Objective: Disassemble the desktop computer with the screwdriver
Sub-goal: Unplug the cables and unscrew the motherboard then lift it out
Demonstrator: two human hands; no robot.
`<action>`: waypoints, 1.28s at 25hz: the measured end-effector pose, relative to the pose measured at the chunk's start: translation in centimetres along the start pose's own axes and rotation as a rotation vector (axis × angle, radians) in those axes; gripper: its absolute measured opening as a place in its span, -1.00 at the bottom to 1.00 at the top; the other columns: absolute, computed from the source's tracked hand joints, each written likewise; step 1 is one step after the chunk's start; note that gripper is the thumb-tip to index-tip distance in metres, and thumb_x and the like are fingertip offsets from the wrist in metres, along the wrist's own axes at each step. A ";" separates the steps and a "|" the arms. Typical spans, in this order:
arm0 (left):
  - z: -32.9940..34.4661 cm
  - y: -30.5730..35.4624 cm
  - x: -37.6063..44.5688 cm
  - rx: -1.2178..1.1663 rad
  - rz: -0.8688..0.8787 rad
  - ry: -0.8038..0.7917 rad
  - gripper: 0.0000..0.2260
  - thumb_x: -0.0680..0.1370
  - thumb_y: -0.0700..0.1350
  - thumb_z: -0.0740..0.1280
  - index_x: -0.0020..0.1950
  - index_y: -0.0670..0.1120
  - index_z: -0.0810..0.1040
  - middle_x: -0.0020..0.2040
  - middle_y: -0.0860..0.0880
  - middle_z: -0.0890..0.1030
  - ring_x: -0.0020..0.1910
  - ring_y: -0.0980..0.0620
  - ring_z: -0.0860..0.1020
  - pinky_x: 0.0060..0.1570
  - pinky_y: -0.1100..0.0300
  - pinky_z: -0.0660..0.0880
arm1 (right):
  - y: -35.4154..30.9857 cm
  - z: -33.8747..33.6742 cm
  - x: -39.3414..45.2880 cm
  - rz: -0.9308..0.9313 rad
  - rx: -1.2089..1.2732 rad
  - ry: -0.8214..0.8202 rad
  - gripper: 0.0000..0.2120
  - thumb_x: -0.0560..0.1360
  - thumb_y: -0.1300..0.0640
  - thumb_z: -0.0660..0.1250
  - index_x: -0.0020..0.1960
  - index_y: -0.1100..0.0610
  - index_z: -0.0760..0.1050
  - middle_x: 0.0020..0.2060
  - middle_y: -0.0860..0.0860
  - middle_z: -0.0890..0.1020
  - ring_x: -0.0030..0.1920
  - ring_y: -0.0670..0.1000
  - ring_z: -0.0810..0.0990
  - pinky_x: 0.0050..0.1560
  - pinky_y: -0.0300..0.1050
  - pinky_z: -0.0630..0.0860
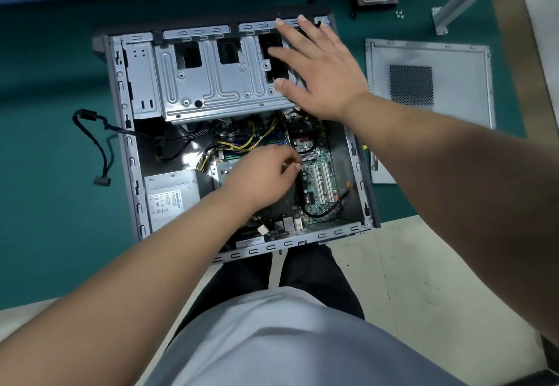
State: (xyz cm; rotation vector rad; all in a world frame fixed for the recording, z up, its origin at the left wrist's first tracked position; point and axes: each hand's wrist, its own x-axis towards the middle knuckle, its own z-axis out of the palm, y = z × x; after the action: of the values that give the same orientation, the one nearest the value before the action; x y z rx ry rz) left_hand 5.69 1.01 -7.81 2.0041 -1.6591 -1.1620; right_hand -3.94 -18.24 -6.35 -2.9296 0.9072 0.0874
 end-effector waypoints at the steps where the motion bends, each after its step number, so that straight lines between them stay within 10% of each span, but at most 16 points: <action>1: -0.2 -0.5 0.3 0.089 0.048 0.006 -0.74 0.67 0.01 0.26 0.32 0.01 0.58 0.24 -0.03 0.62 0.23 -0.08 0.54 0.18 0.04 0.50 | 0.1 -0.1 0.0 0.029 0.022 0.019 -0.40 0.65 -0.28 0.00 0.62 -0.05 0.21 0.66 -0.05 0.09 0.65 0.08 0.01 0.62 0.13 -0.05; 8: 1.5 -0.3 4.1 0.513 0.239 0.030 -0.61 0.63 0.09 0.25 0.44 0.03 0.46 0.38 0.01 0.52 0.44 -0.07 0.41 0.47 -0.02 0.25 | 0.5 0.3 0.0 0.071 -0.017 0.072 -0.32 0.65 -0.26 0.02 0.66 0.06 0.08 0.65 -0.03 0.11 0.64 0.08 0.05 0.61 0.07 -0.01; 16: 4.4 -1.3 5.6 0.459 0.176 0.061 -0.57 0.63 0.08 0.24 0.50 0.06 0.39 0.37 0.04 0.51 0.42 -0.03 0.40 0.46 0.04 0.11 | 1.0 0.4 3.1 -0.043 -0.115 0.068 -0.24 0.59 -0.38 -0.08 0.67 -0.01 0.05 0.66 -0.05 0.06 0.63 0.10 0.06 0.60 0.15 -0.03; 32: 5.2 -0.3 12.0 0.302 0.064 0.154 -0.77 0.62 0.08 0.29 0.15 0.00 0.62 0.07 -0.05 0.66 0.12 -0.16 0.60 0.02 0.07 0.53 | 2.0 1.0 3.9 -0.111 0.077 0.074 -0.18 0.50 -0.52 -0.04 0.65 -0.16 0.06 0.64 -0.25 0.05 0.64 -0.09 -0.03 0.63 0.11 -0.11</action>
State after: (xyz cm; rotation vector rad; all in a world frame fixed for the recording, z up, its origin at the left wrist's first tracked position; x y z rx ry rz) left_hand 2.22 -8.64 -16.00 2.1330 -1.8942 -0.7497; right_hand -1.90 -22.01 -7.78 -2.9218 0.7371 -0.0615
